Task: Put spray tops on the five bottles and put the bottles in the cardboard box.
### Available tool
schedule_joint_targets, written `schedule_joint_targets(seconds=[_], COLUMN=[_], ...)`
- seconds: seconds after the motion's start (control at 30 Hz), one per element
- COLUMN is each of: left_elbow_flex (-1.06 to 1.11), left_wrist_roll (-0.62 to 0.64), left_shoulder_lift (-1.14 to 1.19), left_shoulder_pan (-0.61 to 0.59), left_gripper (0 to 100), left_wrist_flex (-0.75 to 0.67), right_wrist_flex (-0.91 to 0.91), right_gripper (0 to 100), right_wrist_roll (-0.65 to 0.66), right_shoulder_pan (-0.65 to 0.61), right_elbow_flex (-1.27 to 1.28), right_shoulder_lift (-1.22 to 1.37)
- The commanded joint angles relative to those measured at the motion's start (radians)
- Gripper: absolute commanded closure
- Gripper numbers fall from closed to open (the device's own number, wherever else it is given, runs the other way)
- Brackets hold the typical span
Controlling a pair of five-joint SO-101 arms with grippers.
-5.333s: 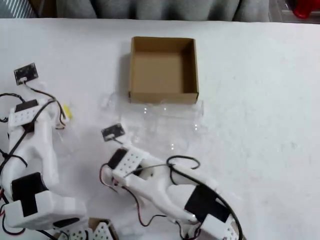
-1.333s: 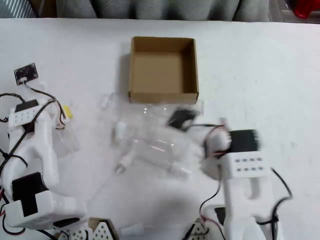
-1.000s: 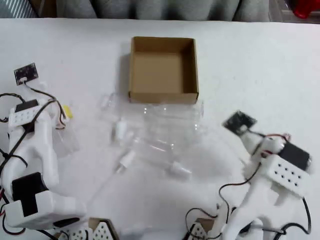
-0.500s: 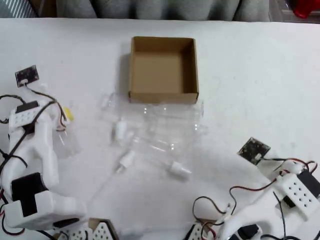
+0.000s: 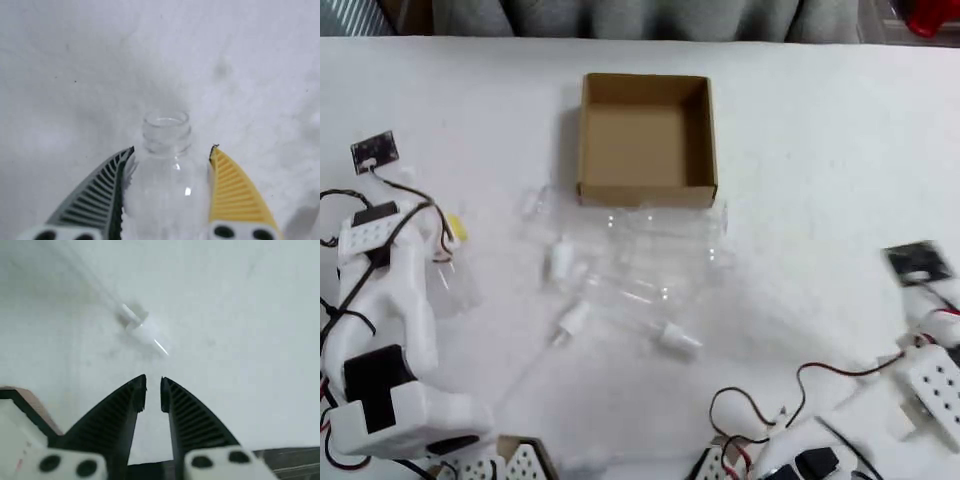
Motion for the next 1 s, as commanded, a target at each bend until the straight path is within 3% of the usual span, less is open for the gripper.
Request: schedule_joint_targets(seconds=[0.0, 0.1, 0.4, 0.67, 0.8, 0.97], left_elbow_flex=[-0.008, -0.006, -0.005, -0.005, -0.003, -0.003], left_wrist_roll=[-0.014, -0.014, -0.014, -0.014, -0.014, -0.014], left_shoulder_lift=[-0.007, -0.007, -0.007, -0.007, -0.007, -0.007], left_shoulder_pan=[0.01, 0.01, 0.01, 0.01, 0.01, 0.01], left_gripper=[94, 94, 94, 94, 94, 94], left_wrist_flex=[-0.02, -0.02, -0.02, -0.02, -0.018, -0.014], right_wrist_flex=[0.054, 0.051, -0.108, -0.509, -0.504, -0.506], right_gripper=[98.1, 98.1, 98.1, 98.2, 98.2, 98.2], right_wrist_roll=[-0.157, -0.241, -0.256, -0.597, -0.554, -0.618], right_shoulder_pan=[0.085, 0.156, 0.263, 0.249, 0.182, 0.137], right_elbow_flex=[-0.081, -0.021, 0.221, 0.361, 0.376, 0.388], right_shoulder_lift=[-0.027, -0.027, -0.027, -0.016, -0.015, -0.015])
